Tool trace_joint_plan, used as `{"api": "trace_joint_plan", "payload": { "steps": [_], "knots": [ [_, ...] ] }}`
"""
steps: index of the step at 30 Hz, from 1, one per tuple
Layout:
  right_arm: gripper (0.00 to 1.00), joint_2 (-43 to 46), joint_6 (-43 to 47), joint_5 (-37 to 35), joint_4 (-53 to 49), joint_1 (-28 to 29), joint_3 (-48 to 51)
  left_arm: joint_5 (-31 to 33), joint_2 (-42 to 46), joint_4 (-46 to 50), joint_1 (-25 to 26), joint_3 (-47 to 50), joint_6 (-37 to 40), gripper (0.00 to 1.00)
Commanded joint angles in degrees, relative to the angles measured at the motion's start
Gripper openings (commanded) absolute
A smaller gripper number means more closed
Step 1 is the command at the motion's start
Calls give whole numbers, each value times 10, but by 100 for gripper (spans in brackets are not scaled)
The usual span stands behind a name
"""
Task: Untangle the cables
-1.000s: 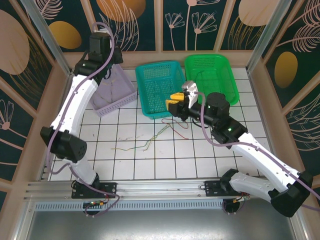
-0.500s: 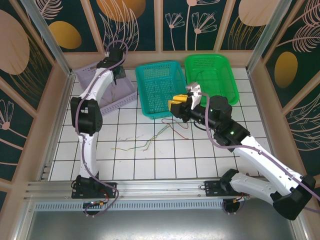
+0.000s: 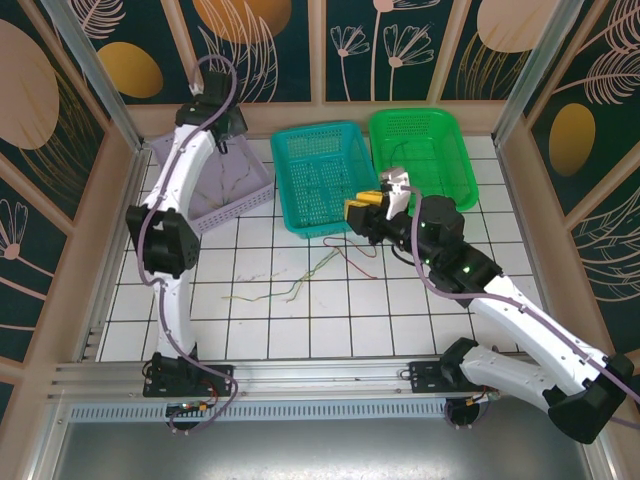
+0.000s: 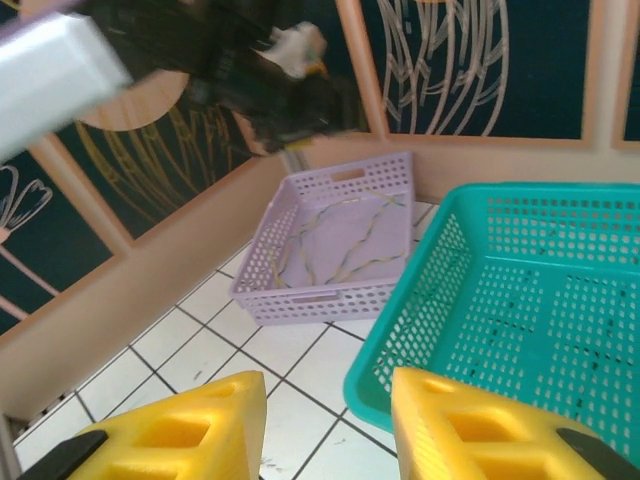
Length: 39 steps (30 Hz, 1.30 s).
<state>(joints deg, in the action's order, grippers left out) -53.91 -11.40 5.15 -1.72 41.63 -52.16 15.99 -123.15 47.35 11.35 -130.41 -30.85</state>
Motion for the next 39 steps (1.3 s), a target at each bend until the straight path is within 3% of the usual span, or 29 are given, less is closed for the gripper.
{"api": "trace_joint_plan", "payload": {
  "steps": [1, 4, 7, 9, 14, 20, 28, 34, 39],
  "knots": [
    [38, 16, -54, -73, -16, 3, 18, -68, 85, -5, 1, 48, -43, 63],
    [38, 21, -132, -149, -49, 3, 35, -134, 152, -30, 9, 136, -77, 60],
    [36, 22, -280, -233, -129, -2, 52, -169, 235, -61, 39, 263, -111, 57],
    [33, 17, -367, -229, -176, -12, 63, -182, 295, -85, 69, 348, -140, 55],
    [32, -26, -527, -141, -214, -28, 104, -200, 421, -148, 168, 599, -217, 46],
    [32, -66, -591, -104, -157, -42, 174, -201, 498, -192, 285, 810, -290, 43],
    [39, -132, -790, -37, 33, -100, 235, -186, 523, -291, 364, 884, -265, 40],
    [39, -232, -900, -1, 95, -99, 204, -146, 483, -297, 400, 865, -183, 50],
    [39, -275, -958, -33, 140, -99, 200, -108, 432, -293, 419, 839, -124, 57]
  ]
}}
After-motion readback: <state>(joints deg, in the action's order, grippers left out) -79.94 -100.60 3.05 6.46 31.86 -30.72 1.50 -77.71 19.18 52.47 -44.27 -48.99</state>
